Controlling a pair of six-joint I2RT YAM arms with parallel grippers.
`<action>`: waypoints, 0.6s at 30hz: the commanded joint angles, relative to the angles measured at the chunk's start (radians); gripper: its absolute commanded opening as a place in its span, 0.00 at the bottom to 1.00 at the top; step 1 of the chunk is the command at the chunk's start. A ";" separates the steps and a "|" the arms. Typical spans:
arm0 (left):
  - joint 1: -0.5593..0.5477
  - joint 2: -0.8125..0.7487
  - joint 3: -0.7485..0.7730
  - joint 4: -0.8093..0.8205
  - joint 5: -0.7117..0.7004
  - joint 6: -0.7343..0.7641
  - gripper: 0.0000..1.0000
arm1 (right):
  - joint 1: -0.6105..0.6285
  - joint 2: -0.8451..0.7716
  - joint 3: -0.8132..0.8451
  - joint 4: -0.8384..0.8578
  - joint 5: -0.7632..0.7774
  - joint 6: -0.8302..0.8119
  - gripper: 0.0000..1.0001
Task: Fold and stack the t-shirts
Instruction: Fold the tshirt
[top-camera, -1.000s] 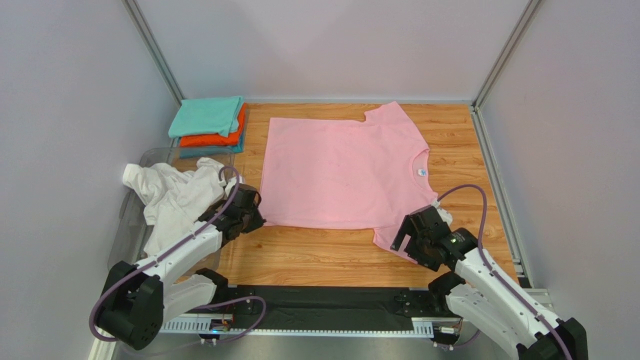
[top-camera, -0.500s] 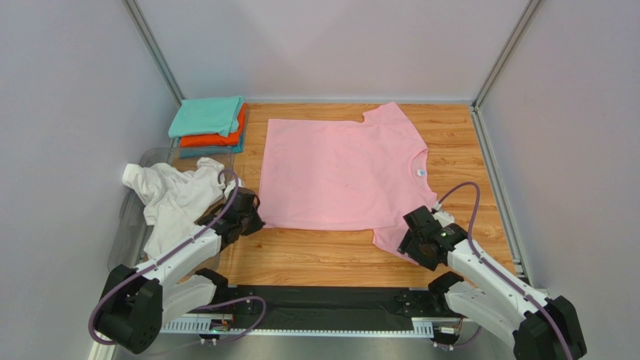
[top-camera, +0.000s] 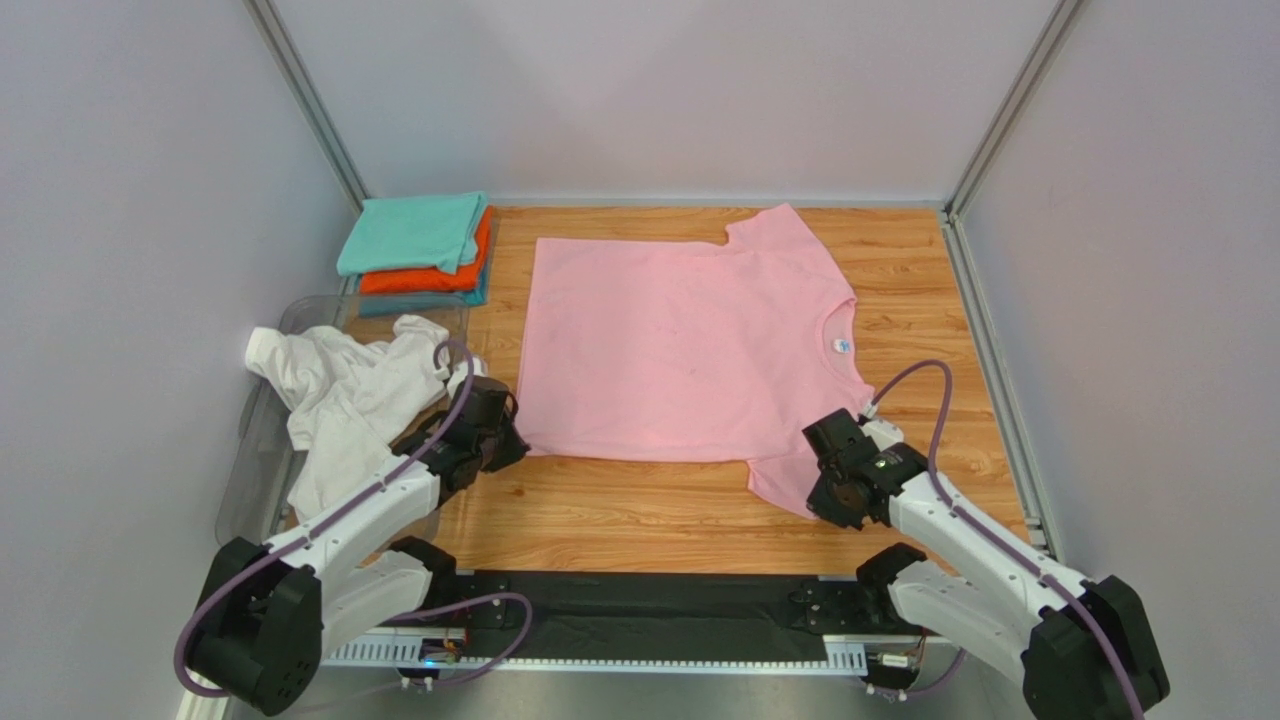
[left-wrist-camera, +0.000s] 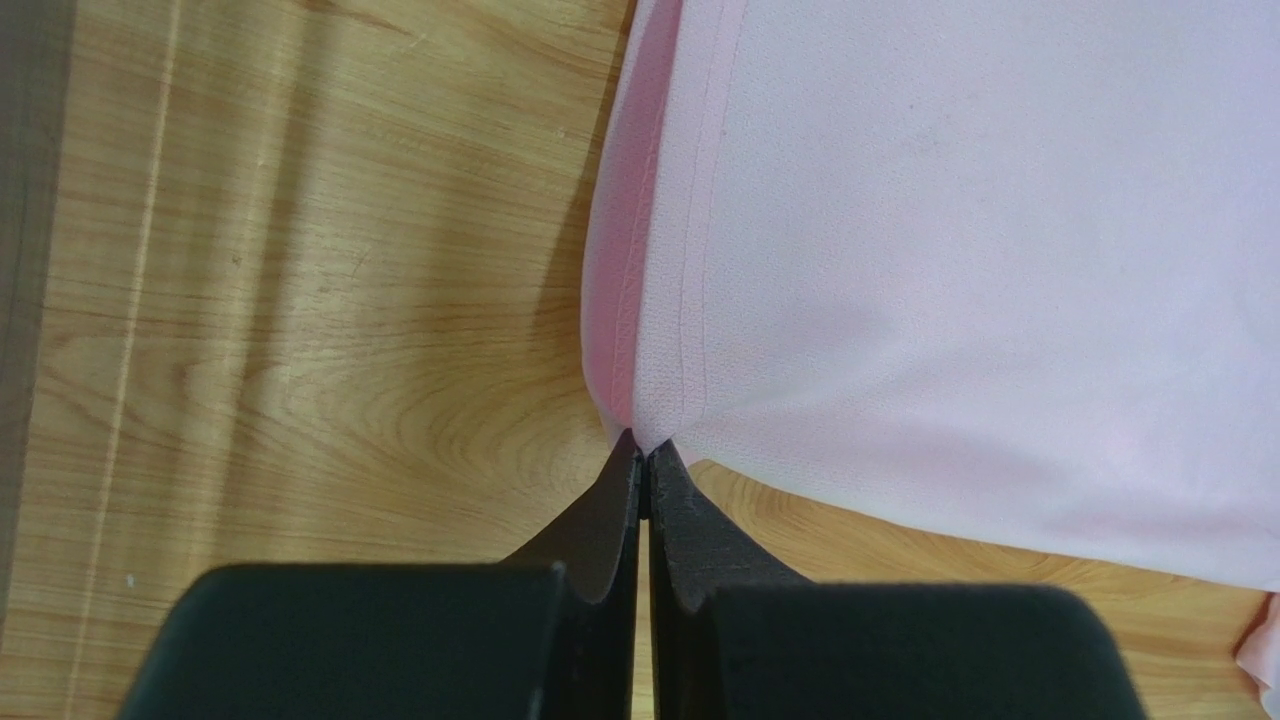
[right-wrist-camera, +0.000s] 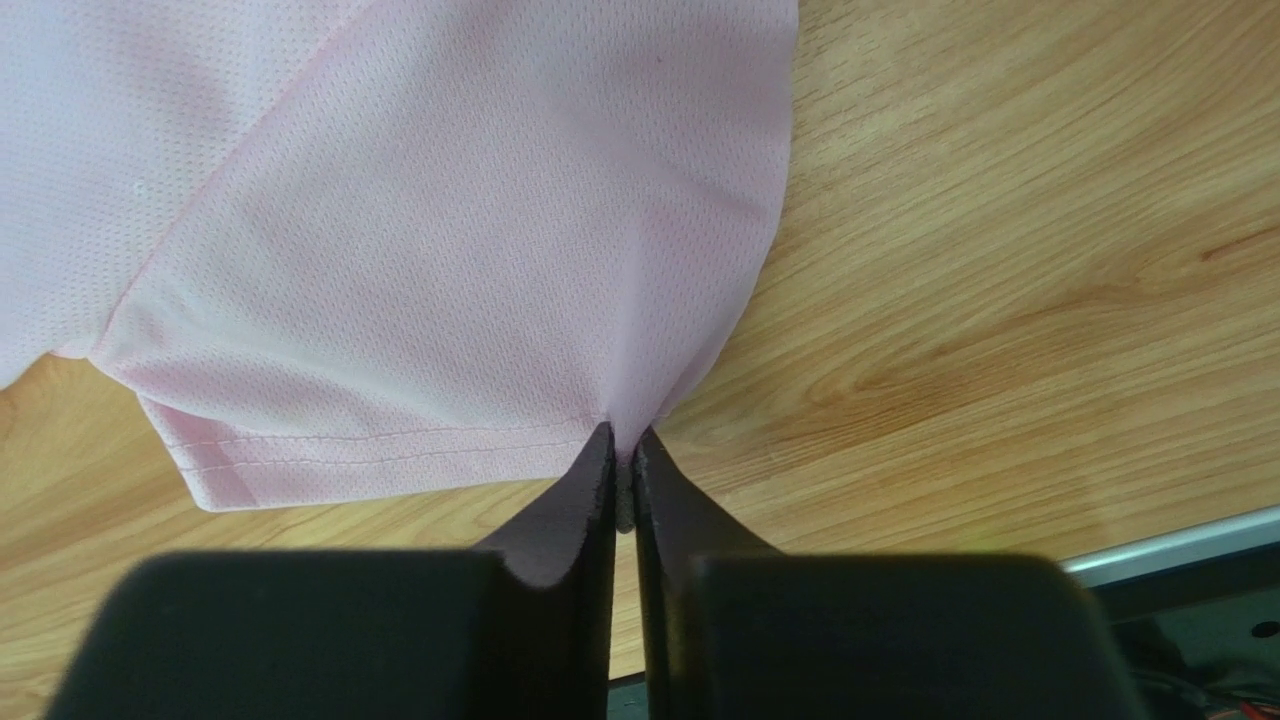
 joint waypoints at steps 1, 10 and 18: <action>0.004 -0.018 -0.006 0.020 0.013 -0.003 0.00 | 0.003 -0.019 0.001 0.021 0.005 -0.009 0.03; 0.004 -0.084 -0.019 -0.026 0.064 -0.003 0.00 | 0.005 -0.160 0.007 -0.045 -0.055 -0.002 0.00; 0.001 -0.244 -0.059 -0.087 0.118 -0.008 0.00 | 0.014 -0.341 0.048 -0.189 -0.074 0.029 0.00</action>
